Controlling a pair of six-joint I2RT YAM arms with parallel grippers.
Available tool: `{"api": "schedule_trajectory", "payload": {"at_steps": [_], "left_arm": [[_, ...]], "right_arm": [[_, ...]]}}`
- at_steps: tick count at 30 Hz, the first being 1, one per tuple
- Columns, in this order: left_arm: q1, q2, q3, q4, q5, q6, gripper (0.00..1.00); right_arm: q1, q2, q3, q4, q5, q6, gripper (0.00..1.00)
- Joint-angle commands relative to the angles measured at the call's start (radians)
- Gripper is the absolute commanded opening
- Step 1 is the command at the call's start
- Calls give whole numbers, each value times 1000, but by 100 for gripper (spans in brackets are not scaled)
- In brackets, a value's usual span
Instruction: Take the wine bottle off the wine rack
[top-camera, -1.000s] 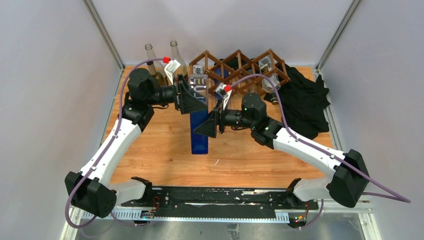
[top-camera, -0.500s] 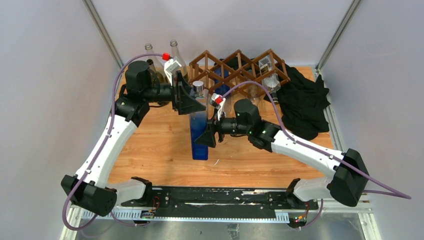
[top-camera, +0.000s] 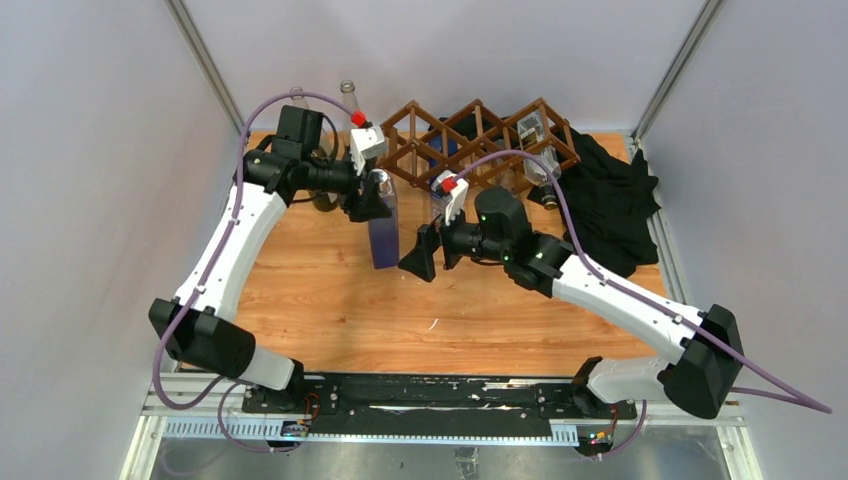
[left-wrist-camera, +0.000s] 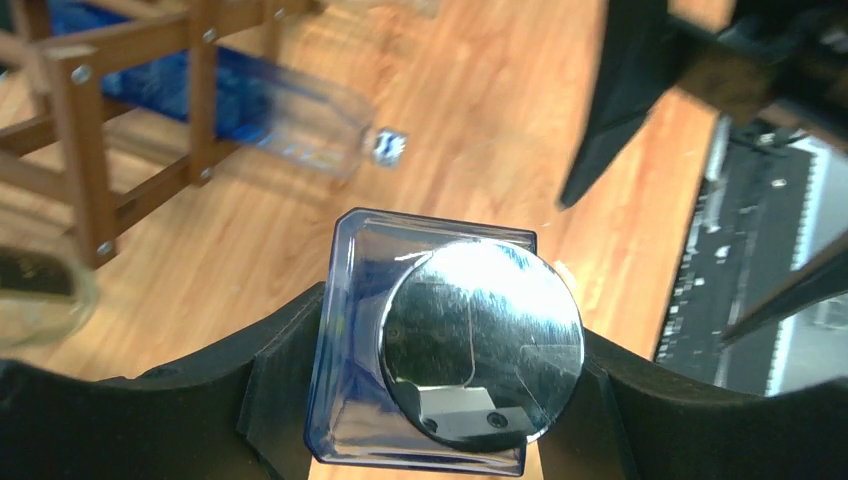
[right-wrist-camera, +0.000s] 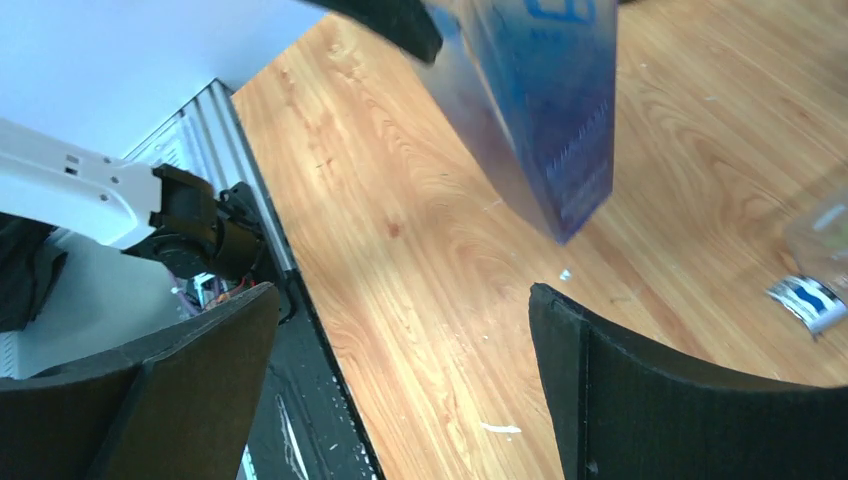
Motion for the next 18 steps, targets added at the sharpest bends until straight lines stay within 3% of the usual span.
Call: {"api": "schedule_trajectory", "payload": {"at_steps": [1,8,18], "left_arm": [[41,-7,46,145,-29,65,0],[104,-28,-131,570,-72,-20,0],[180,99,-125,690,-96,-26,0]], "right_arm": [[-45,-65,-44,-66,91,19,99],[-200,-176,-108,-84,184,130,99],[-339,-204,-14,-249,233,167,99]]}}
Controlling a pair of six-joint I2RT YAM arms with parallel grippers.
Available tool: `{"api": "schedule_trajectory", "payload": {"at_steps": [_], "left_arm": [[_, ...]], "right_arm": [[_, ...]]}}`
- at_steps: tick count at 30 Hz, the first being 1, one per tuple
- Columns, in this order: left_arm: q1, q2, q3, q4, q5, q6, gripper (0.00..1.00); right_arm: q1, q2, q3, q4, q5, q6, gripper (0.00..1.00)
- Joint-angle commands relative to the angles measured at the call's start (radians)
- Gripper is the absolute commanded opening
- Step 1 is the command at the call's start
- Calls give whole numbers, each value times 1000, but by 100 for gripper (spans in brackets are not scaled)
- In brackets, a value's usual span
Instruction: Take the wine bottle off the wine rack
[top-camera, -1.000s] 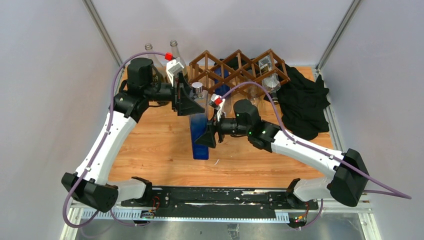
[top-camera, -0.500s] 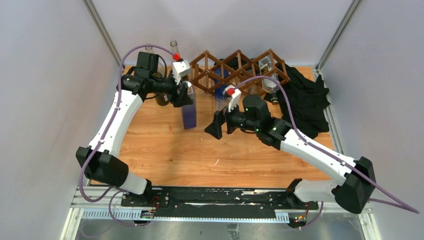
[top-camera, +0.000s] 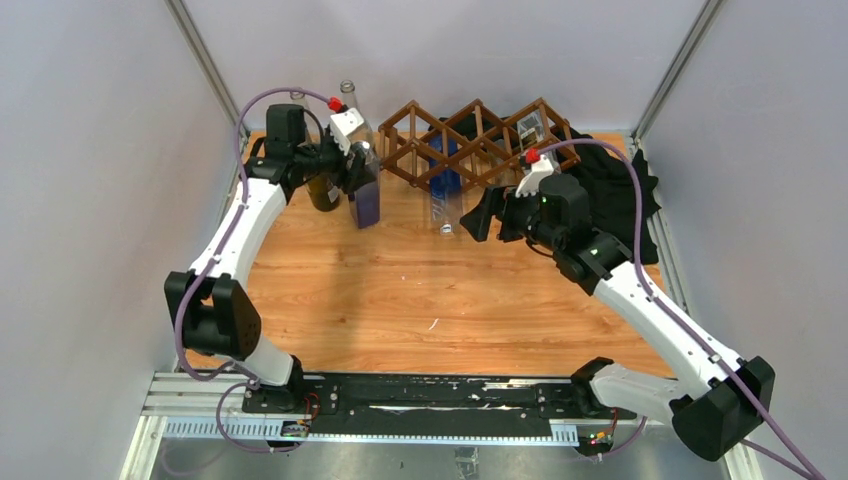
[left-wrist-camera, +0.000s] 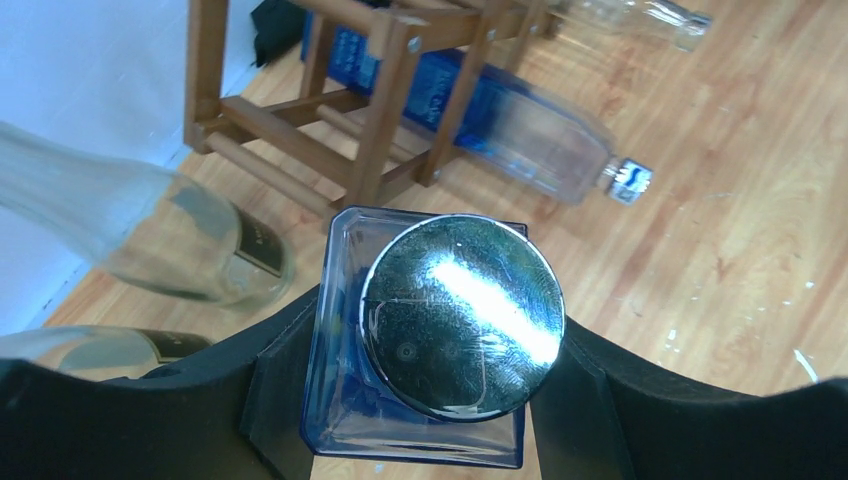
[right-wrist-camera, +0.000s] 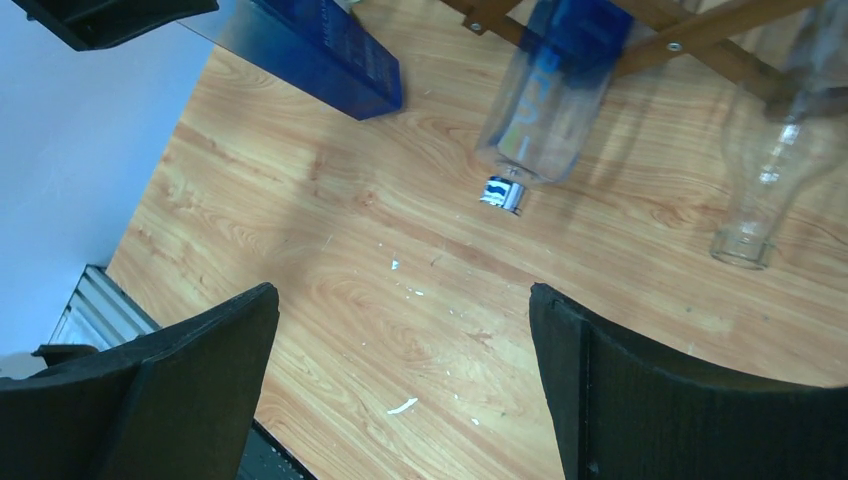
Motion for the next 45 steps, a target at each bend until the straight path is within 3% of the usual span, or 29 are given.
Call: {"api": "schedule_trajectory", "payload": {"at_steps": [1,13,22,24,26,34,36,38,45], "left_arm": [[38,36,52,216,15,-2,0],[68,231,213,260,14,-66,0],[81,301,240,317,4,-117,1],[82,304,234,327,-8,-126,15],[81,305,230,335,-20,-141,38],[81,268,183,356,-81,-123,68],[82,245,161,366,-91,-106,89],[82,226,139,375,-102,-90,96],[82,203,167,335,-140,-92,100]], "right_arm": [[-57,-10,62,-100,42,36,99],[-234,-4,92,-200,65,65,100],[-362,49,112,-248,60,75,100],[-376,65,116,-249,72,77,100],[-385,81,122,-248,89,81,100],[-427,178,170,-217,96,88,100],[-448,202,185,-205,79,84,100],[-468,225,198,-187,69,74,100],[-548,305,229,-122,34,51,100]]}}
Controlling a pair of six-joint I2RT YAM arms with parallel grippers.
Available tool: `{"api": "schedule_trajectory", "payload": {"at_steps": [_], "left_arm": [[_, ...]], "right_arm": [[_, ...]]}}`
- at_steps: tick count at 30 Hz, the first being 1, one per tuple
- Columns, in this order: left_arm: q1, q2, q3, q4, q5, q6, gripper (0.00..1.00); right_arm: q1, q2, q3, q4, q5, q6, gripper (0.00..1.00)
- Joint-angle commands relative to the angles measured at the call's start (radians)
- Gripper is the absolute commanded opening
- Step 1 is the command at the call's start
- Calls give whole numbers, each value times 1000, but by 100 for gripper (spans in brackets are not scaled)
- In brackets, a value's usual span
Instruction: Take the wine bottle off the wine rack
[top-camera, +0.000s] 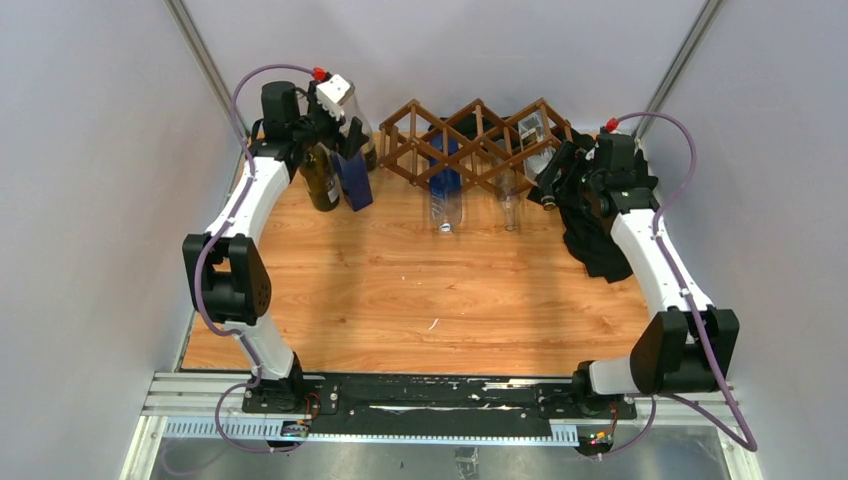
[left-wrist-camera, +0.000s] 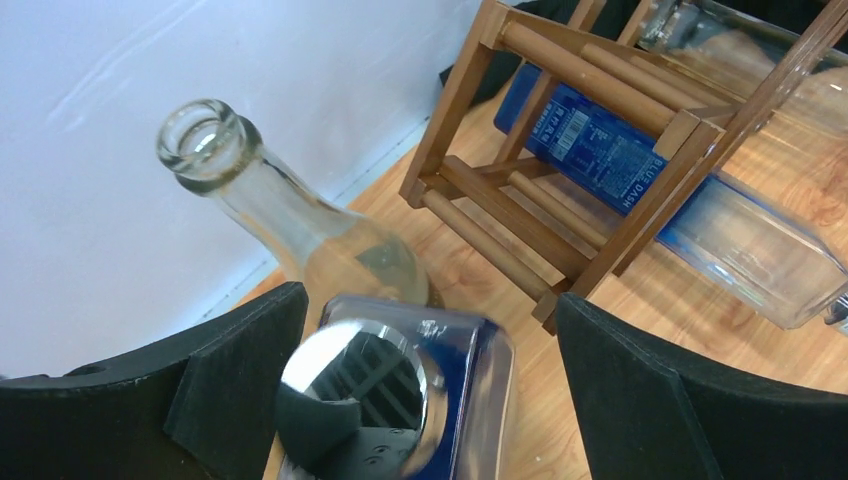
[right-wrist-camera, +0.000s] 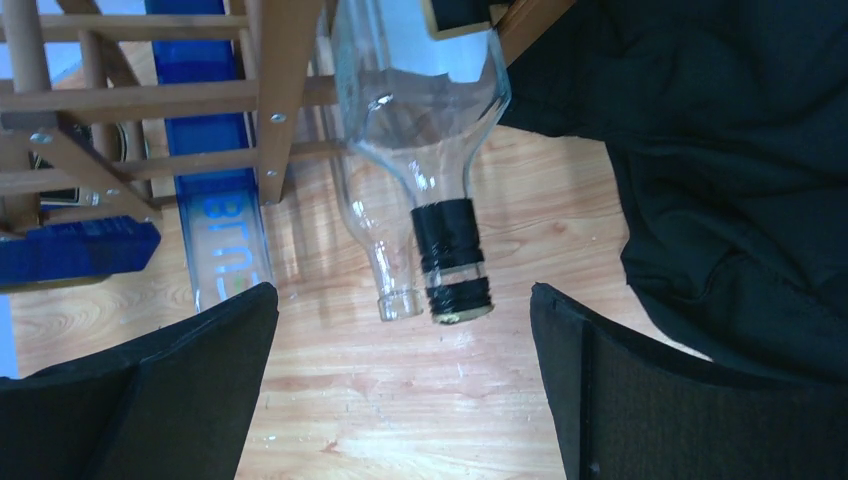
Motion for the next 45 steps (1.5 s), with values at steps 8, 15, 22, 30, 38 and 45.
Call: {"api": "schedule_trajectory", "payload": {"at_steps": [8,15,22,30,38,45], "left_arm": [[3,-91,73,-55,-18,-27,100],[3,-175,72,-116,-3,-62,100],[2,-251,90,-263,19,-52,100],[3,-328,40,-362,77,-12,100],[3,-366,-34,-384,103,-1,100],[-13,-364,-62,-417,102,29,98]], "right_arm": [[-122,176,75,164,-175,2,100],[-139,266,90,271,-273,52,100],[-139,330,91,339,-325,90,98],[-139,400,114,394,-351,113,88],[-138,383,76,399,-377,122,56],[-131,284,-38,409,-384,122,13]]}}
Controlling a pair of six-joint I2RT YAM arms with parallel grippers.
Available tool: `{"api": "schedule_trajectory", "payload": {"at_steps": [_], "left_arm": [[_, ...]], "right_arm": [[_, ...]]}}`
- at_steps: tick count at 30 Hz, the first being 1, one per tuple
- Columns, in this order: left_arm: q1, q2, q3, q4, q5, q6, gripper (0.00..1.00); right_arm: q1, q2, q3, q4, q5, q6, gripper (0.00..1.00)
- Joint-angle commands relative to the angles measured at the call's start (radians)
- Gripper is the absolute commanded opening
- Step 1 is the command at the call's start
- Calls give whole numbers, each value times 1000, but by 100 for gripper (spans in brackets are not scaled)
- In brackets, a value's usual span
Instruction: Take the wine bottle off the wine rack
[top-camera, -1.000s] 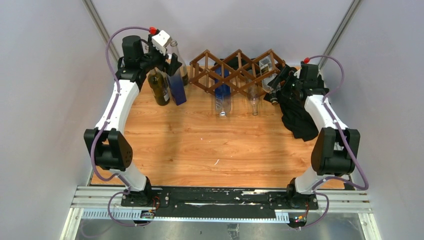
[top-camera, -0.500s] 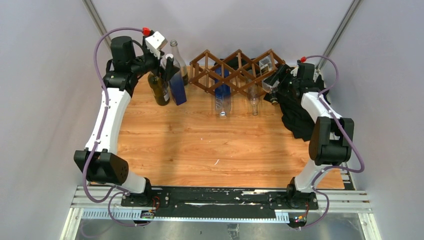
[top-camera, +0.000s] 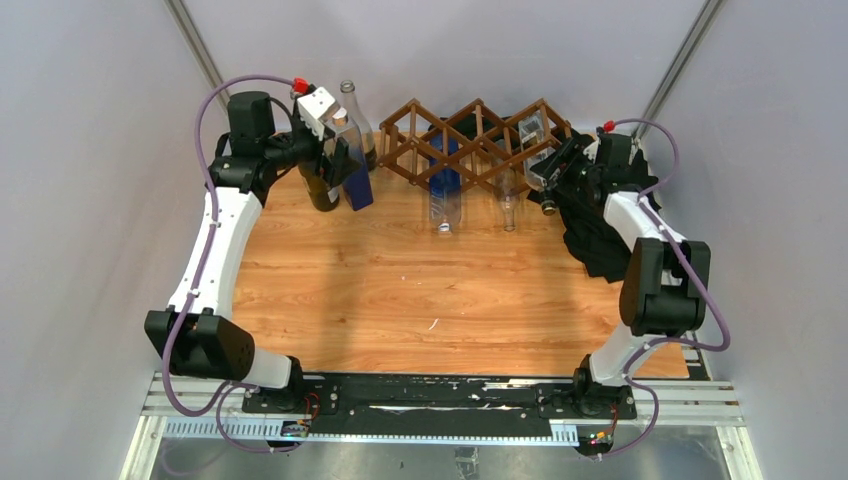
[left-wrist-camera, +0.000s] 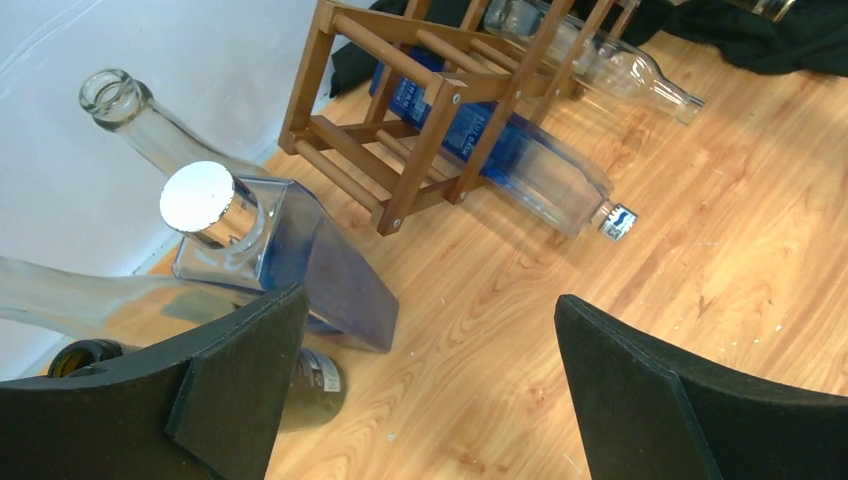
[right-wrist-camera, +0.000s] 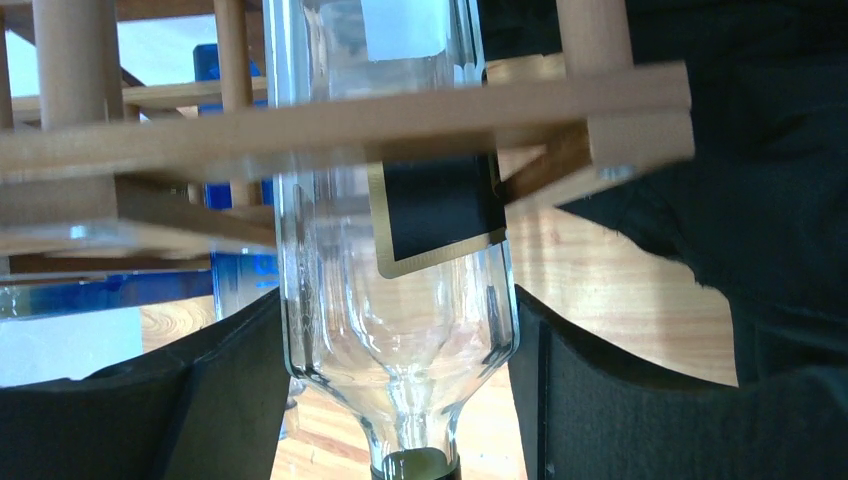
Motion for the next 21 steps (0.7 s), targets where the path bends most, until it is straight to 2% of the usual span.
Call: {"api": "schedule_trajectory", "payload": {"at_steps": [1,3,5,9,15,21], "left_arm": [[-12,-12,-16,-29,16,36,98],[-15,-12,-18,-29,17,39,97],[-18,-12,-15,-31,17,38,97],[-23,-12,-14,-30,18,39,96],[-24,-17,-18,-30,18,39,96],[-24,-18,-17,-29,23,40,96]], "right_arm": [[4,-98,-81,9,-37,9,8],[12,-128,-118,8,-31,7,6],[16,-150,-148,13,-32,8,12],[16,-144,-147,6,-32,4,45],[15,-41,-27,-46,-76,-16,73],[13,32,45,-105,-102,-36,81]]}}
